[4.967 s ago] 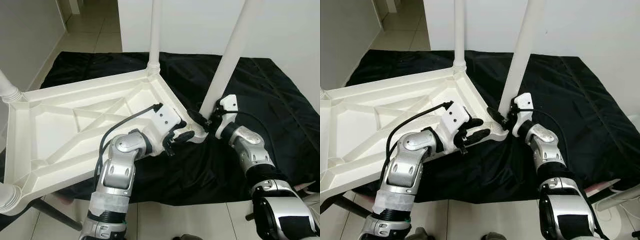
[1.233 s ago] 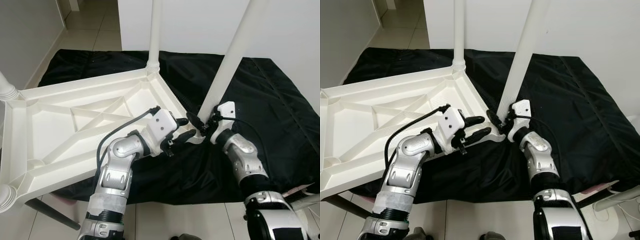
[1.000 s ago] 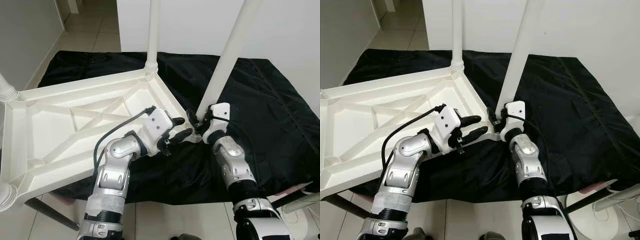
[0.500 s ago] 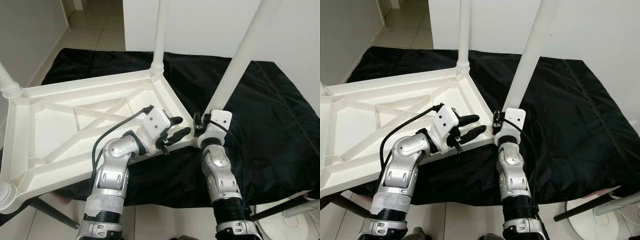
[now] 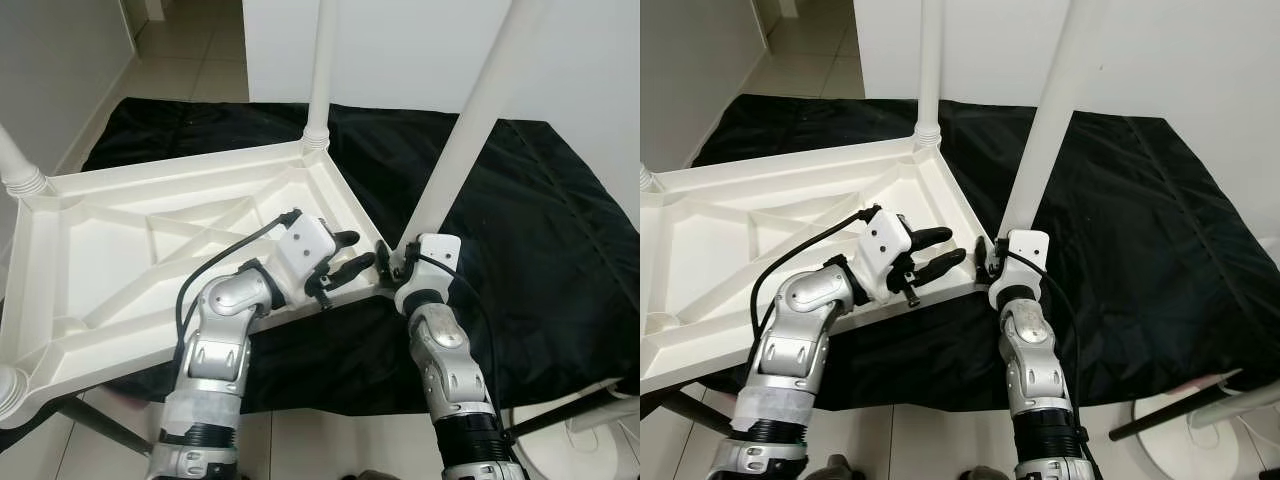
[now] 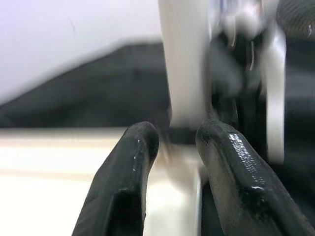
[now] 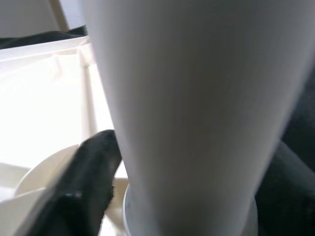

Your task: Building children table

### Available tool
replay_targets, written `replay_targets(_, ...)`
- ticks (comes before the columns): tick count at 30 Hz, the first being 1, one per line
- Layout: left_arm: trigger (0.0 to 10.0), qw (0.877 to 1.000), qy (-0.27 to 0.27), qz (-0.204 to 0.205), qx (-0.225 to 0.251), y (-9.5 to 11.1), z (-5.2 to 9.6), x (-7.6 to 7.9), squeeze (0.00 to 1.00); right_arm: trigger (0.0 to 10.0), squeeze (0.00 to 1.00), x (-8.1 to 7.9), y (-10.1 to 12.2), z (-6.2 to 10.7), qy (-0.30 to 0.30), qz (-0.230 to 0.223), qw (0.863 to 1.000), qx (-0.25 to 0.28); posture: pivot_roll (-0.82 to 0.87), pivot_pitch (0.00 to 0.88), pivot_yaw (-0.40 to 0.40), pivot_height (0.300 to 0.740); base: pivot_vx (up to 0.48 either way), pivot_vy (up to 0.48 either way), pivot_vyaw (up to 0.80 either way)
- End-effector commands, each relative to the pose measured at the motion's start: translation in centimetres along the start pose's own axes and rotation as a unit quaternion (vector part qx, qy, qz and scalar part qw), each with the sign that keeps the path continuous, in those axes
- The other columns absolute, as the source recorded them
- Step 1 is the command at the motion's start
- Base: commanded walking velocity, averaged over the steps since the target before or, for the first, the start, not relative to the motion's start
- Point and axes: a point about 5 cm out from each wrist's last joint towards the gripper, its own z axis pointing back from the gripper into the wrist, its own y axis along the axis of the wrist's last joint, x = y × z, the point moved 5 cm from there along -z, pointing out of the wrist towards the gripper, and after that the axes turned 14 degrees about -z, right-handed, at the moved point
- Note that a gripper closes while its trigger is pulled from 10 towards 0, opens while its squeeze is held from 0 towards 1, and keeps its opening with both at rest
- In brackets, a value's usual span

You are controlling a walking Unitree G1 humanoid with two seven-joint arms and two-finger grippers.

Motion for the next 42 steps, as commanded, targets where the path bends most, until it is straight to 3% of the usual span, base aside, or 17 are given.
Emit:
replay_targets(1,10.0,0.995,0.08,0.055,-0.026,-1.3,-0.4,0.9,0.0,10.0,1.0,0.0,-0.2,0.1,0.008,-0.005,1.0,-0.005,-0.02,0.0,-0.021,0.74,0.0,0.0,0.0)
replay_targets(2,10.0,0.996,0.066,0.055,-0.03,-1.4,-0.4,1.5,0.0,10.0,0.0,0.4,0.4,-0.3,0.051,0.013,0.999,-0.008,-0.02,0.0,-0.019,0.74,0.0,0.0,0.0)
replay_targets(6,10.0,0.996,0.057,0.058,-0.037,-1.6,-0.4,1.8,0.0,10.0,0.0,0.5,0.8,-0.5,0.091,0.025,0.995,-0.015,-0.02,0.0,-0.018,0.74,0.0,0.0,0.0)
replay_targets(10,10.0,0.994,0.053,0.078,-0.06,-2.2,-0.6,2.1,0.0,10.0,0.0,0.6,0.9,-0.5,0.167,0.066,0.983,-0.032,-0.02,0.0,-0.018,0.74,0.0,0.0,0.0)
replay_targets(14,10.0,0.993,0.052,0.08,-0.064,-2.3,-0.8,2.3,0.0,10.0,0.0,0.6,1.1,-0.6,0.207,0.083,0.974,-0.041,-0.02,0.0,-0.014,0.74,0.0,0.0,0.0)
replay_targets(18,10.0,0.995,0.049,0.068,-0.06,-2.0,-0.9,2.5,0.0,10.0,0.0,0.6,0.9,-1.0,0.244,0.089,0.964,-0.063,-0.02,0.0,-0.014,0.74,0.0,0.0,0.0)
replay_targets(21,10.0,0.995,0.057,0.08,-0.03,-0.5,-1.2,1.7,0.0,10.0,0.0,0.2,0.8,-1.5,0.28,0.095,0.952,-0.077,-0.01,0.0,-0.017,0.74,0.0,0.0,0.0)
replay_targets(36,10.0,0.994,0.056,0.096,0.018,2.2,-0.9,0.4,0.0,9.8,0.0,0.7,0.1,-1.9,0.323,0.095,0.935,-0.111,0.0,0.004,-0.024,0.74,0.0,0.0,0.0)
replay_targets(37,10.0,0.994,0.056,0.097,0.016,2.2,-0.9,0.4,0.0,0.9,0.0,0.8,0.0,-1.9,0.327,0.093,0.934,-0.113,0.0,0.005,-0.026,0.74,0.0,0.0,0.0)
replay_targets(39,10.0,0.994,0.056,0.097,0.015,2.1,-1.0,0.4,0.0,0.9,0.0,0.8,0.0,-2.0,0.328,0.092,0.933,-0.114,0.0,0.005,-0.026,0.74,0.0,0.0,0.0)
replay_targets(40,10.0,0.994,0.055,0.098,0.014,2.1,-1.0,0.5,0.0,0.0,0.0,0.9,-0.1,-2.0,0.328,0.087,0.933,-0.116,-0.01,0.005,-0.026,0.74,0.0,0.0,0.0)
replay_targets(42,10.0,0.994,0.054,0.098,0.012,2.0,-1.0,0.6,0.0,0.0,0.0,1.1,-0.4,-1.8,0.325,0.08,0.935,-0.119,-0.01,0.006,-0.026,0.74,0.0,0.0,0.0)
